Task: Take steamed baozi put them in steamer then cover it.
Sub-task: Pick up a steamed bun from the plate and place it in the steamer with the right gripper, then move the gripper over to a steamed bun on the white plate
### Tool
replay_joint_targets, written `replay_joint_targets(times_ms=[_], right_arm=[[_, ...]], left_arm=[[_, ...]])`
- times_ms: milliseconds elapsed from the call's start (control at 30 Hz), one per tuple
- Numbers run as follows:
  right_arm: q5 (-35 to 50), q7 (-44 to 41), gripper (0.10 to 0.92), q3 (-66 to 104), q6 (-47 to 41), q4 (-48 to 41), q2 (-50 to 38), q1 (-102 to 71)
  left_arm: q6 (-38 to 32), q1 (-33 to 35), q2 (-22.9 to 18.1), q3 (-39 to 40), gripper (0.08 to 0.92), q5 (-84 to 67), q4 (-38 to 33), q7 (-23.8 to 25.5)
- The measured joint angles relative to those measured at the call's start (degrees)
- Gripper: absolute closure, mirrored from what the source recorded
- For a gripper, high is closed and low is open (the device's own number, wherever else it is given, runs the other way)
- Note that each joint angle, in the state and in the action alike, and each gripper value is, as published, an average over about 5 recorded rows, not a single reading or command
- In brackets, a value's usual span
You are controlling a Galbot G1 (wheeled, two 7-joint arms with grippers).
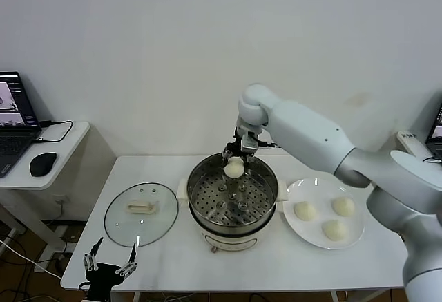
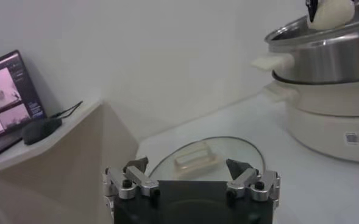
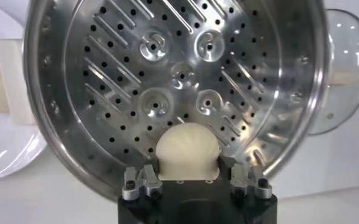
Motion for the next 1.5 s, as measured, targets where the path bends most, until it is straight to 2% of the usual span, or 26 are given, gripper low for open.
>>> replay_joint_targets(times_ms=[467, 567, 700, 800, 967, 1200, 1500], right_arm=[[-4.64, 2.47, 0.42, 2.4, 0.01, -1.83, 1.86, -3.13], [-5.53, 2.74, 0.378, 2.9, -0.44, -1.73, 1.86, -3.44], [-6.01, 2.65, 0.268, 3.55, -1.67, -1.15, 1.53, -3.47], [-5.73, 2.16, 0.216, 4.17, -3.05, -0.23, 1.08, -3.24], [-3.02, 0.38, 0.203, 5.64, -6.61, 2.89, -0.85, -2.1], [6.31, -1.77, 0.202, 7.65, -17.08, 9.23, -7.28, 0.71], [17.03, -4.02, 0.202, 10.39, -39.94, 17.3, -20.54, 2.07]], left_arm=[[-0.02, 0.24, -0.54, 0.34, 0.177, -0.12, -0.03, -0.09], [-0.05, 0.3, -0.48, 0.37, 0.177, -0.13, 0.14, -0.18], [-0.1, 0.47, -0.49, 0.72, 0.177, -0.06, 0.19, -0.23], [-0.12, 0.41, -0.4, 0.85, 0.177, -0.02, 0.33, -0.23], [-0.09, -0.06, -0.25, 1.1, 0.177, 0.01, 0.72, -0.08], [0.12, 0.03, 0.28, 1.39, 0.177, -0.21, 0.83, 0.37], [0.88, 0.72, 1.64, 1.61, 0.177, -1.46, -0.26, 0.41]])
